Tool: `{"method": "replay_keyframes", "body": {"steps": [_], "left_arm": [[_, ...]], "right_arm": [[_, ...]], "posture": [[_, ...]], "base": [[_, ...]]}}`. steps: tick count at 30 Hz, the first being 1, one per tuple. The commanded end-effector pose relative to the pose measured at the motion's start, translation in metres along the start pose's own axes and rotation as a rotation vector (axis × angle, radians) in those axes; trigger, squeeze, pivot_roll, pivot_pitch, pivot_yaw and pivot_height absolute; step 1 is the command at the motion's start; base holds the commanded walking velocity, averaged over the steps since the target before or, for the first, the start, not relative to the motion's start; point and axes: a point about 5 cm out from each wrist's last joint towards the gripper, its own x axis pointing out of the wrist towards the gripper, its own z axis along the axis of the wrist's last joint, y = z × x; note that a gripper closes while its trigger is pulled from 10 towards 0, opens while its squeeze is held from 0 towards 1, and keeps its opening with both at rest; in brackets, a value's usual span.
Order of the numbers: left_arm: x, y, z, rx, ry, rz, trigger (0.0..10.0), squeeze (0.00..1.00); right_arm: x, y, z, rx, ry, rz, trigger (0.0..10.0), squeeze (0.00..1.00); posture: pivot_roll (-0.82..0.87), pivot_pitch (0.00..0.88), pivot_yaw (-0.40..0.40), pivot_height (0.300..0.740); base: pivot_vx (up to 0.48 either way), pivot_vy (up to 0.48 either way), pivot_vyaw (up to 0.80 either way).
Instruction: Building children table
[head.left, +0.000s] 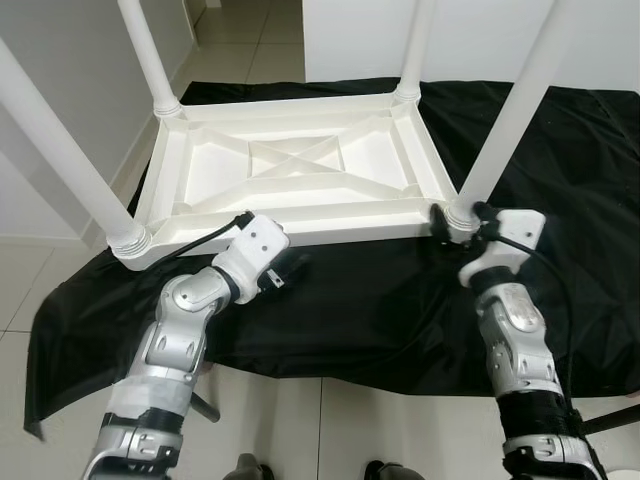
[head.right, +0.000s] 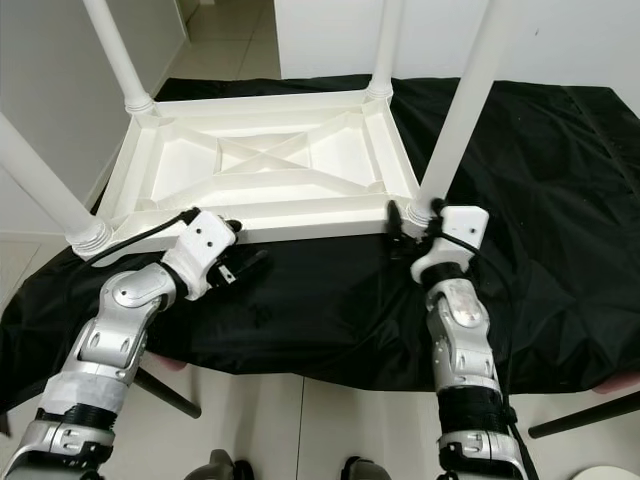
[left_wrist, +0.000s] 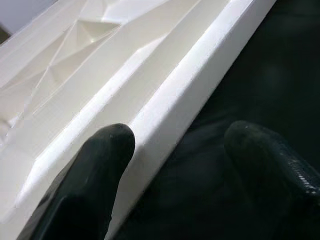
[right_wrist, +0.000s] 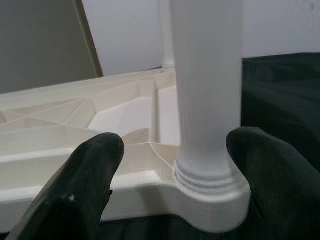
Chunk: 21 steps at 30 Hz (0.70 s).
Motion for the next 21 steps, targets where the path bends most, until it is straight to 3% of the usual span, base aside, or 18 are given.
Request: {"method": "replay_keyframes", "body": {"steps": [1, 5, 10, 21], "left_arm": [[-0.002, 0.018, -0.007, 0.009, 0.043, 0.362, 10.0, 0.00], [0.007, 0.023, -0.007, 0.047, 0.073, 0.376, 10.0, 0.00], [0.012, 0.028, -0.011, 0.076, 0.118, 0.377, 10.0, 0.00], [0.017, 0.040, -0.020, 0.055, 0.224, 0.442, 10.0, 0.00]], "right_arm": [[-0.003, 0.008, -0.004, 0.023, 0.013, 0.035, 10.0, 0.00], [-0.014, 0.027, -0.008, 0.057, 0.022, 0.092, 10.0, 0.00], [-0.022, 0.036, -0.009, 0.076, 0.024, 0.110, 10.0, 0.00], [-0.028, 0.040, -0.006, 0.086, 0.023, 0.107, 10.0, 0.00]], "posture": [[-0.07, 0.120, 0.093, 0.740], [-0.09, 0.126, 0.114, 0.740], [-0.11, 0.135, 0.129, 0.740], [-0.12, 0.147, 0.143, 0.740]], "base": [[0.000, 0.000, 0.00], [0.000, 0.000, 0.00], [0.000, 0.000, 0.00], [0.000, 0.000, 0.00]]}}
